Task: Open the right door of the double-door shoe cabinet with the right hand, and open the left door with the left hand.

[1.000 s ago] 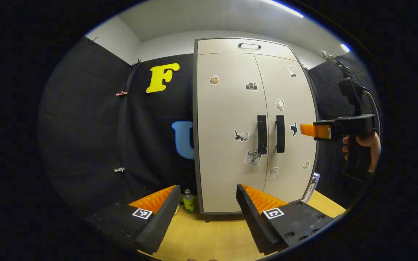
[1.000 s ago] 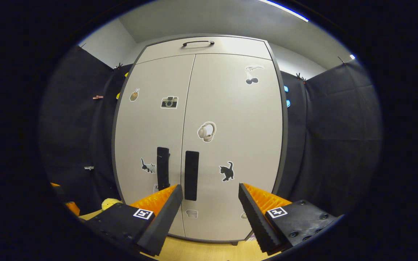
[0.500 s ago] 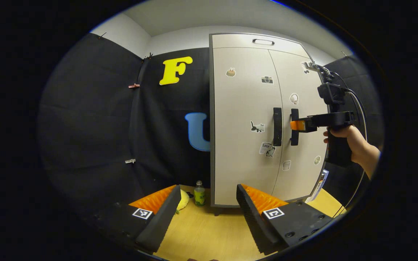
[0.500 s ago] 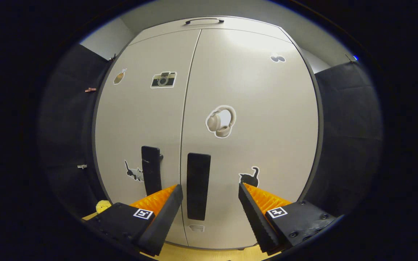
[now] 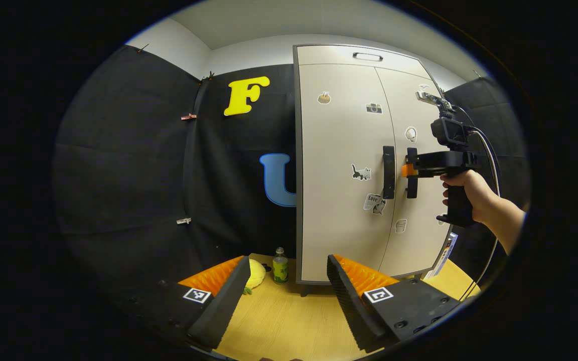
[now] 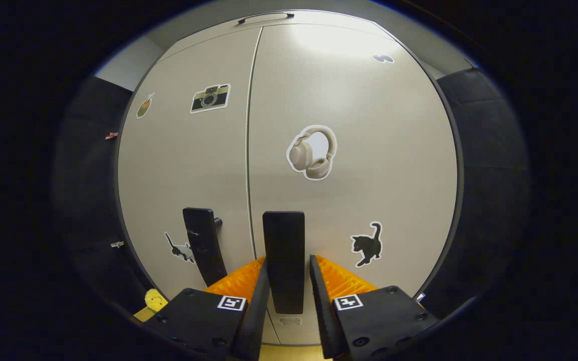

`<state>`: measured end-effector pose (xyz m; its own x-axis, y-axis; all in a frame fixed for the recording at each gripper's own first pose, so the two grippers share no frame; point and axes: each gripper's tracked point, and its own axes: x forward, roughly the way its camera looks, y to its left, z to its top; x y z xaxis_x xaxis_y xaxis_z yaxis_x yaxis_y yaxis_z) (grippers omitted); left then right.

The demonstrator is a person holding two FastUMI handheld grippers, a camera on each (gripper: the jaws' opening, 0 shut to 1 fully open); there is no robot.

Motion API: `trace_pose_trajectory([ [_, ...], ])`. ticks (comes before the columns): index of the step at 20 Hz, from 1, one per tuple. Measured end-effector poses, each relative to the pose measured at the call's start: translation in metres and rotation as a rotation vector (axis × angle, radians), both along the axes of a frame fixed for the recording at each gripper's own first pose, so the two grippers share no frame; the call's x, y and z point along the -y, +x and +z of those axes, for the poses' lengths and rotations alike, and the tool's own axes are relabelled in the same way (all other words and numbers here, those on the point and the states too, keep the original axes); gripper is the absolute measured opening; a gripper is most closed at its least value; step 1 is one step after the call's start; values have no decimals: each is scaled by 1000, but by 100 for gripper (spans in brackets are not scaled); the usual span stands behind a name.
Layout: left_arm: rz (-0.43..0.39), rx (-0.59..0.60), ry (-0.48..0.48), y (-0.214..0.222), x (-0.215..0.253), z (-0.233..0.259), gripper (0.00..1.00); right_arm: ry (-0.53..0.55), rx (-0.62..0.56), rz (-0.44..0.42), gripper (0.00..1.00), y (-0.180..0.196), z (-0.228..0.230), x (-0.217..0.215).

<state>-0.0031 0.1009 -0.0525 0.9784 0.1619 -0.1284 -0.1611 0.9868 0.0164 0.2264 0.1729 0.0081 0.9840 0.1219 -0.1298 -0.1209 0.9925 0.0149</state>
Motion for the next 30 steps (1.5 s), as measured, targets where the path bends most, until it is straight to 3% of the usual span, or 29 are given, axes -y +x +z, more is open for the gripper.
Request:
trace_pose_trajectory([
  [1, -7, 0, -4, -1, 1, -1, 95, 17, -23, 13, 46, 0, -4, -4],
  [2, -11, 3, -4, -2, 1, 1, 95, 22, -12, 9, 37, 1, -1, -4],
  [4, -19, 10, -2, -4, 0, 4, 95, 4, -9, 1, 33, -2, 0, -3],
  [5, -25, 12, 0, -6, 0, 5, 95, 7, -12, -7, 36, -1, -2, -3],
  [10, -53, 24, -21, -18, -1, 6, 95, 26, -34, -6, 18, -5, -2, -2],
  [14, -99, 25, -69, -21, 5, 4, 95, 24, -45, -2, 18, -14, 0, 1],
  [19, -142, 36, -55, -20, 9, 6, 95, 14, -16, -18, 18, -25, 3, 9],
  [24, -111, 29, -79, -27, 26, 11, 95, 35, -8, 21, 18, -36, 6, 16],
  [30, -29, 32, -45, -51, 64, 17, 95, 63, -24, 143, 18, -48, 7, 24],
])
